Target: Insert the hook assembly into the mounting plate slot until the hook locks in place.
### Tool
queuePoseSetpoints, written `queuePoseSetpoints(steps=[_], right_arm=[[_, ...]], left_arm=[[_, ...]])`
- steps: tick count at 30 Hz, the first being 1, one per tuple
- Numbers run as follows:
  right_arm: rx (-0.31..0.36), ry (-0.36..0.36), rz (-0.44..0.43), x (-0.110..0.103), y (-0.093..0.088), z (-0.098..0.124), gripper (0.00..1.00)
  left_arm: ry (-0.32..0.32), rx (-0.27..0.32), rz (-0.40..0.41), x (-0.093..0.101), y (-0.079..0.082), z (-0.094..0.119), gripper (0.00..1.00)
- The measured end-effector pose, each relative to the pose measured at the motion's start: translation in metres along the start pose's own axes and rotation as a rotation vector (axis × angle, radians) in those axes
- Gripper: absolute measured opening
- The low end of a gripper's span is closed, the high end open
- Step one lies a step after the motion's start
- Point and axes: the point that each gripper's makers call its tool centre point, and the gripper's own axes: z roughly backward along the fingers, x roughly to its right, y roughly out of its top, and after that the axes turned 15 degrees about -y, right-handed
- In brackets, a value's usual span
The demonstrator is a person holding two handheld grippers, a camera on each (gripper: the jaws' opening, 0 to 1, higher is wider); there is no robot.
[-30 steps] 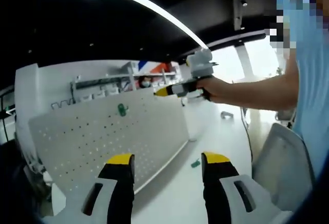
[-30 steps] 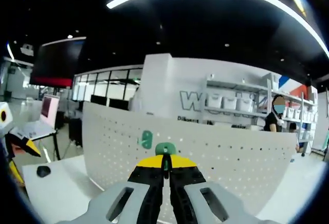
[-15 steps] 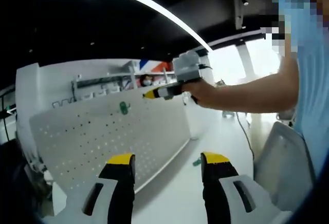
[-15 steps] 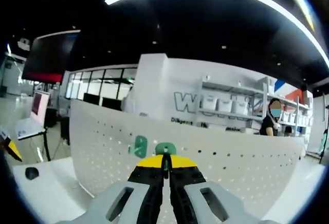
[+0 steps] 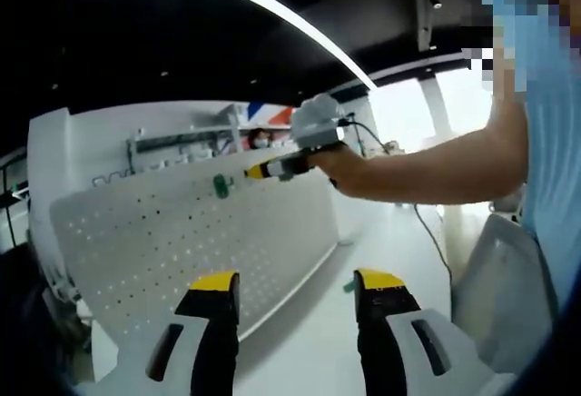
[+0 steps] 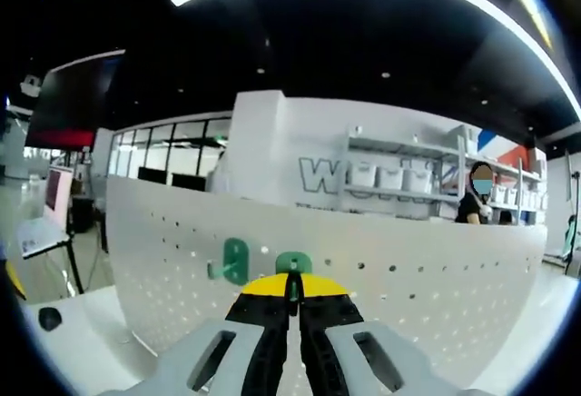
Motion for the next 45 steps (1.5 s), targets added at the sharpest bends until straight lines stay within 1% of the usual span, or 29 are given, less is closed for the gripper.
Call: queuePoseSetpoints(steps=[8, 12, 19, 25, 30, 36, 38, 41, 42, 45], right_arm=[[0.007, -0.011, -0.014, 0.0, 0.0, -0.005, 0.01], [-0.001, -0.013, -0.019, -0.001, -0.002, -0.009, 0.01], [-0.001, -0.017, 0.003, -0.004, -0.002, -0.013, 0.01], [-0.002, -0.02, -0.014, -0.005, -0.002, -0.014, 0.01], [-0.014, -0.037, -0.008, -0.005, -0.002, -0.016, 0.01], [-0.024, -0.048, 0.045, -0.005, -0.003, -0.017, 0.01], [-0.024, -0.05, 0.097, -0.005, -0.003, -0.017, 0.01], [-0.028, -0.052, 0.129, -0.007, -0.003, -0.018, 0.01], [-0.03, -0.053, 0.172, -0.007, -0.004, -0.018, 0.01], [-0.031, -0.055, 0.208, -0.008, -0.005, -0.019, 0.02]], left_arm=[[-0.01, -0.01, 0.002, -0.003, -0.003, -0.004, 0.51], [-0.011, -0.008, 0.002, -0.005, -0.003, -0.004, 0.51], [-0.013, -0.008, 0.001, -0.007, -0.003, -0.004, 0.51], [-0.011, -0.004, 0.008, -0.009, -0.006, -0.002, 0.51], [-0.018, -0.007, 0.01, -0.008, -0.008, -0.004, 0.51], [-0.019, -0.004, 0.008, -0.008, -0.007, -0.004, 0.51], [-0.019, -0.006, 0.008, -0.009, -0.008, -0.004, 0.51], [-0.02, -0.008, 0.009, -0.008, -0.009, -0.003, 0.5], [-0.02, -0.008, 0.009, -0.008, -0.009, -0.003, 0.5], [-0.018, -0.008, 0.01, -0.008, -0.009, -0.003, 0.5]])
